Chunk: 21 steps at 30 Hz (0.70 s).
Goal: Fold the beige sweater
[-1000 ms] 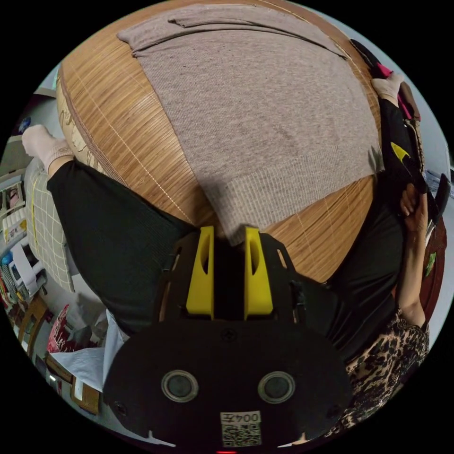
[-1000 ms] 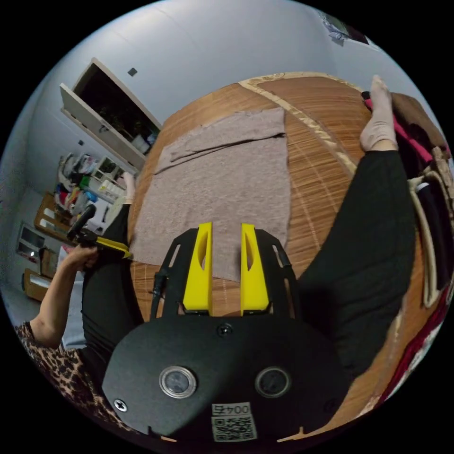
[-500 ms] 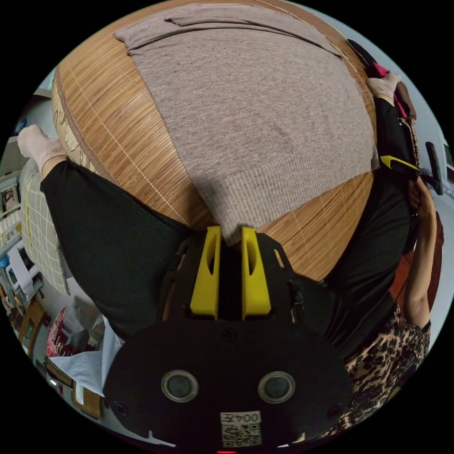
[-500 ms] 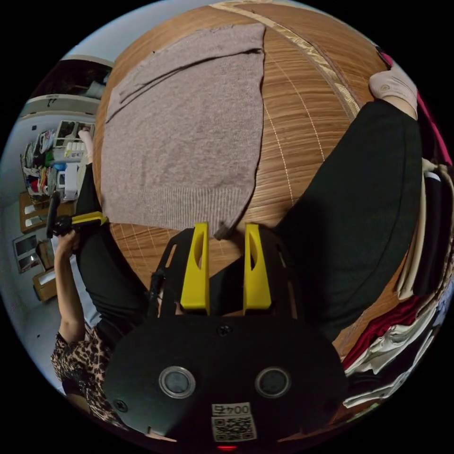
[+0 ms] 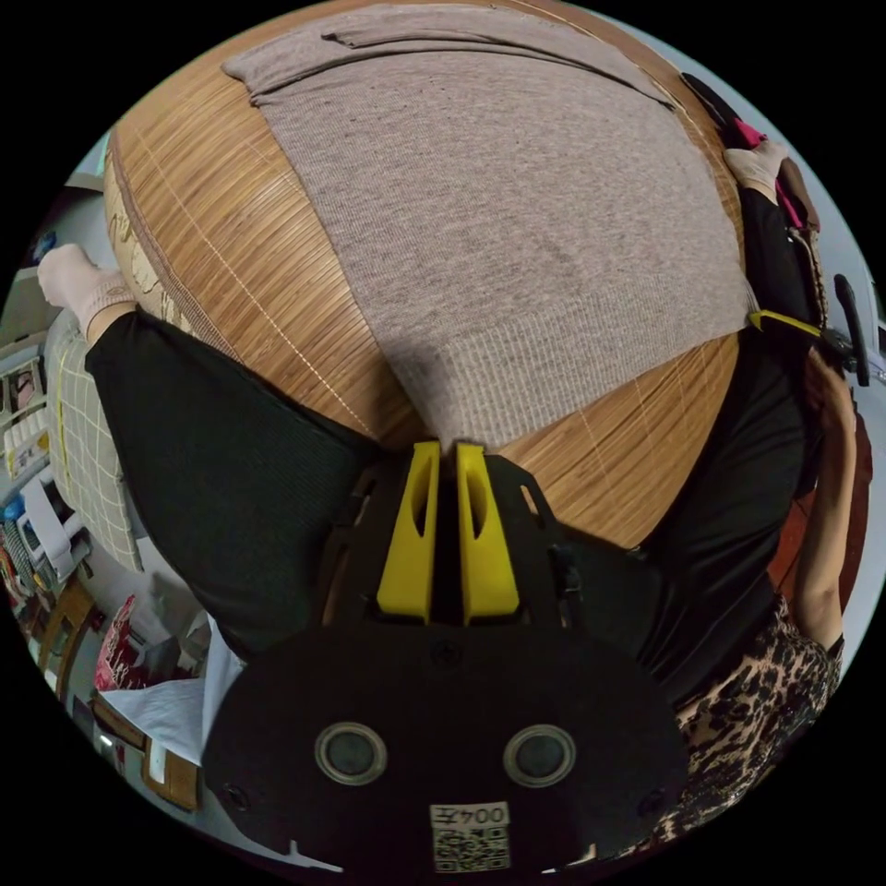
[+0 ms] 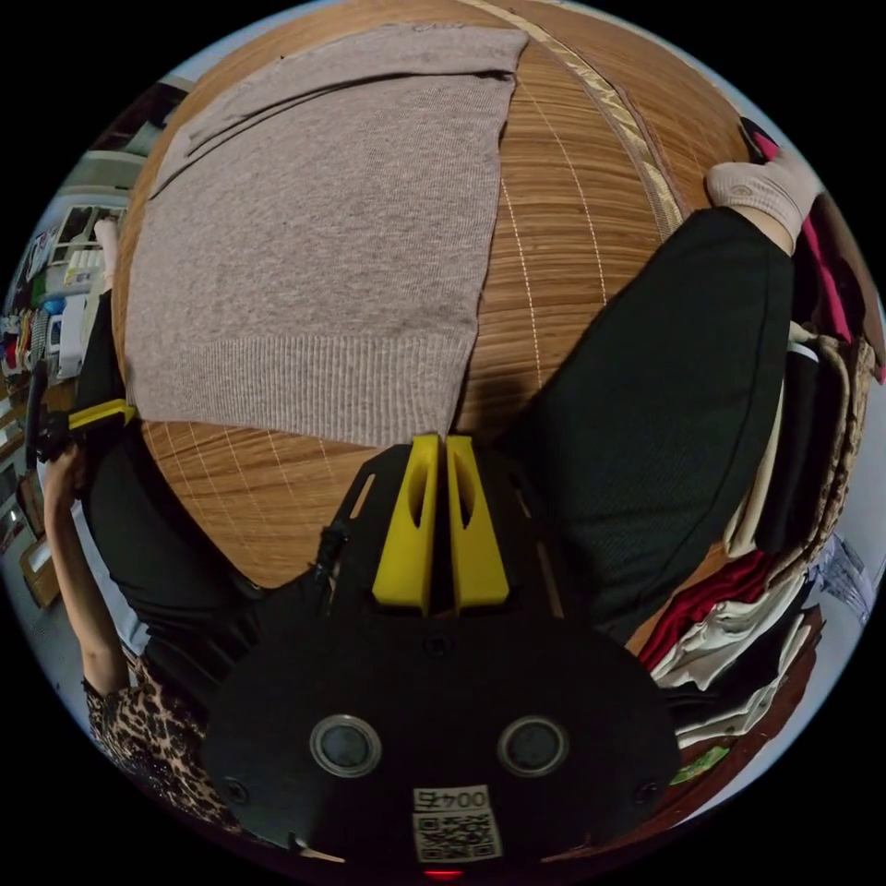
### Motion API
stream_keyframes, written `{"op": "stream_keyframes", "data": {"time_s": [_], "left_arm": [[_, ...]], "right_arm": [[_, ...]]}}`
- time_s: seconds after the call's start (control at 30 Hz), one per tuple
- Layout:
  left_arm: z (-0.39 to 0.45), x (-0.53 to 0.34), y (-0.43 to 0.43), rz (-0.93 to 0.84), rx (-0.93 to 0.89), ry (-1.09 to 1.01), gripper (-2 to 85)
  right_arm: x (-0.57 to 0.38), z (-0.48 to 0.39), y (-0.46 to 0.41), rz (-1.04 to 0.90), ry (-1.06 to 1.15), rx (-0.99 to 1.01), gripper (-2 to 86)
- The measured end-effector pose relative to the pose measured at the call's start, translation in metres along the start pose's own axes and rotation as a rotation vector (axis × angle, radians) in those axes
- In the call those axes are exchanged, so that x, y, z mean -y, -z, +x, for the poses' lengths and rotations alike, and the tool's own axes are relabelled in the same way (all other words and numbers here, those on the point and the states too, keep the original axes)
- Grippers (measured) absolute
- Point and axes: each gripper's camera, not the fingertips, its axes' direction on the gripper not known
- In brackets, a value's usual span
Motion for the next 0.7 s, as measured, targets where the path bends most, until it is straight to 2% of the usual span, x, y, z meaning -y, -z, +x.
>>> {"op": "stream_keyframes", "data": {"time_s": [0.1,0.27,0.4,0.53,0.7], "left_arm": [[0.005,-0.01,0.015,-0.006,-0.017,-0.017,2.4],[0.005,-0.03,0.045,0.006,-0.056,-0.01,1.6],[-0.001,-0.062,0.092,0.126,-0.113,0.011,1.1],[-0.017,-0.091,0.126,0.154,-0.197,0.038,0.9],[-0.023,-0.127,0.174,0.242,-0.283,0.014,1.0]], "right_arm": [[-0.004,-0.003,0.005,-0.008,0.011,0.008,0.7],[-0.027,0.005,0.017,0.001,0.065,0.148,0.5],[-0.058,0.031,0.049,0.203,0.032,0.285,0.4],[-0.076,0.049,0.051,0.185,0.017,0.372,0.4],[-0.104,0.057,0.067,0.28,0.007,0.389,0.3]]}}
